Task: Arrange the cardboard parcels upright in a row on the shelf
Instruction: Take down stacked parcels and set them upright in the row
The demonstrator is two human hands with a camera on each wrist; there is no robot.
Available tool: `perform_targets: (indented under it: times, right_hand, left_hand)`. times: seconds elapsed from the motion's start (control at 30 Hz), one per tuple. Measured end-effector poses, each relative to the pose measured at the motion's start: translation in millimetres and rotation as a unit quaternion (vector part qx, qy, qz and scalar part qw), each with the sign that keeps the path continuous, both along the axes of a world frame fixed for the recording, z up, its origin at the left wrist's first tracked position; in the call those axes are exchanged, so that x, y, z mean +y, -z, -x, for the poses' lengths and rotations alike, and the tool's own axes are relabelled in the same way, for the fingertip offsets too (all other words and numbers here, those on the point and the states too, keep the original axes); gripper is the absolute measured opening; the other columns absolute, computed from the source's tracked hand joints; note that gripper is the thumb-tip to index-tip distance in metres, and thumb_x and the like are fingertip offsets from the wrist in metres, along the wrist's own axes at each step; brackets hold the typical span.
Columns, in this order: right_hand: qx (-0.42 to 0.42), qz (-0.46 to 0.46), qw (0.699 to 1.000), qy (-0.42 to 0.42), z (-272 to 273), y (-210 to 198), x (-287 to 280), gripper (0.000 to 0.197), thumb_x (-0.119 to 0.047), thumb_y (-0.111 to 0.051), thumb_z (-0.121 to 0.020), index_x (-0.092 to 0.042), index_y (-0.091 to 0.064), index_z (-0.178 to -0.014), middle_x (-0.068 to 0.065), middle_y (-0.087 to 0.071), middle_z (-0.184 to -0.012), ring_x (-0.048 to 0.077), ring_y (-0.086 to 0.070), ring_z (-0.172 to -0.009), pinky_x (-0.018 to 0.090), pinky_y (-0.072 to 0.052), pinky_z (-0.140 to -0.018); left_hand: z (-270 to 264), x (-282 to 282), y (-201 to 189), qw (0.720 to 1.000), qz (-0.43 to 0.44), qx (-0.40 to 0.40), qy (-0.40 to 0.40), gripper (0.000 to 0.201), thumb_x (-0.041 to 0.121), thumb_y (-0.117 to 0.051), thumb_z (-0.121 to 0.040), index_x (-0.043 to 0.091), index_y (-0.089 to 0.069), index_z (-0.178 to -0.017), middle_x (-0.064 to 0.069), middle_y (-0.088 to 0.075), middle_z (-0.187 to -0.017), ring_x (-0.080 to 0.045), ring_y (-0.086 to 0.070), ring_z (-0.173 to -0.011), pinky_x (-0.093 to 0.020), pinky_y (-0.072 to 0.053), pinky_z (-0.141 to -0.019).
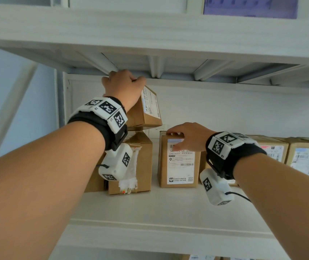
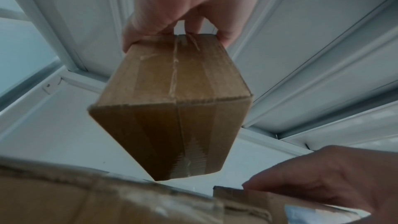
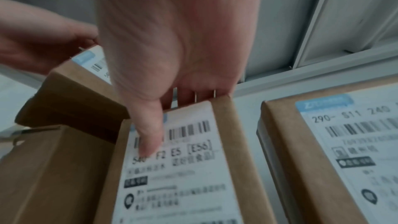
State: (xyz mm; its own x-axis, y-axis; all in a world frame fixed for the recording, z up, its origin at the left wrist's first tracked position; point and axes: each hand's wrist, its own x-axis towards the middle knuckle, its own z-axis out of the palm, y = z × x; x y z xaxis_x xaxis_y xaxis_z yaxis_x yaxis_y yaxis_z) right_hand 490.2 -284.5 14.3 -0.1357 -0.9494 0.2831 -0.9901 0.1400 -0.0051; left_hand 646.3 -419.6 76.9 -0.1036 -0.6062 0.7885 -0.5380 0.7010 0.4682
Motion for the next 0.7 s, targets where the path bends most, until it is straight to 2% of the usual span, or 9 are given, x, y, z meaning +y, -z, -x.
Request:
perform_targets:
  times: [0.1,0.27,0.4,0.53,0.63,0.7]
  right_hand:
    - [-0.001,0.001,1.0,0.011,3,-4,1,0.056,-0.029,-0.066,-0.087,-0.022,-0.049,-0.14,0.001,-0.054,-0.134,0.018,-0.051,-0.12,0.023,-0.035,-0.091]
    - [-0.004,0.007,1.0,0.01,6,-3,0,0.054,-0.03,-0.066,-0.087,-0.021,-0.05,-0.139,0.0,-0.056,-0.134,0.018,-0.052,-0.119,0.024,-0.036,-0.092]
    - [-0.01,0.009,1.0,0.013,7,-2,0,0.054,-0.03,-0.065,-0.088,-0.021,-0.049,-0.138,0.001,-0.055,-0.133,0.019,-0.052,-0.119,0.025,-0.037,-0.093]
    - [-0.032,-0.001,0.999,0.014,8,-4,-1,0.055,-0.036,-0.065,-0.087,-0.022,-0.05,-0.138,-0.001,-0.055,-0.131,0.015,-0.052,-0.111,0.023,-0.036,-0.088]
    - [-0.053,0.017,0.998,0.01,7,-8,-2,0.059,-0.046,-0.063,-0.086,-0.025,-0.047,-0.139,-0.001,-0.052,-0.139,0.018,-0.05,-0.124,0.03,-0.039,-0.099]
    - [-0.079,0.06,0.995,0.009,6,-14,-1,0.059,-0.05,-0.062,-0.086,-0.026,-0.048,-0.138,-0.001,-0.053,-0.139,0.018,-0.051,-0.126,0.032,-0.039,-0.102]
  left_hand:
    - [4,-1,0,1.0,0.007,-0.006,0.007,0.046,0.042,-0.037,-0.084,0.008,-0.067,-0.076,-0.008,-0.064,-0.092,-0.031,-0.05,-0.103,-0.033,-0.022,-0.08]
    - [8,-7,2,1.0,0.0,0.012,0.02,0.035,0.052,-0.031,-0.074,0.027,-0.049,-0.058,-0.011,-0.064,-0.097,-0.033,-0.051,-0.102,-0.033,-0.023,-0.076]
    - [9,-6,2,0.999,-0.002,0.019,0.027,0.033,0.053,-0.031,-0.074,0.028,-0.049,-0.06,-0.01,-0.064,-0.101,-0.032,-0.051,-0.104,-0.033,-0.023,-0.076]
    - [5,-5,1,0.999,-0.006,0.032,0.034,0.039,0.055,-0.031,-0.071,0.026,-0.056,-0.071,-0.006,-0.063,-0.102,-0.03,-0.049,-0.108,-0.033,-0.023,-0.077]
    - [-1,-1,-3,0.998,0.001,0.052,0.042,0.037,0.054,-0.031,-0.071,0.025,-0.054,-0.073,-0.005,-0.062,-0.102,-0.03,-0.049,-0.109,-0.032,-0.023,-0.077]
    - [-4,6,-6,0.997,0.013,0.062,0.048,0.03,0.049,-0.034,-0.076,0.025,-0.05,-0.068,-0.002,-0.061,-0.093,-0.03,-0.05,-0.106,-0.033,-0.025,-0.078]
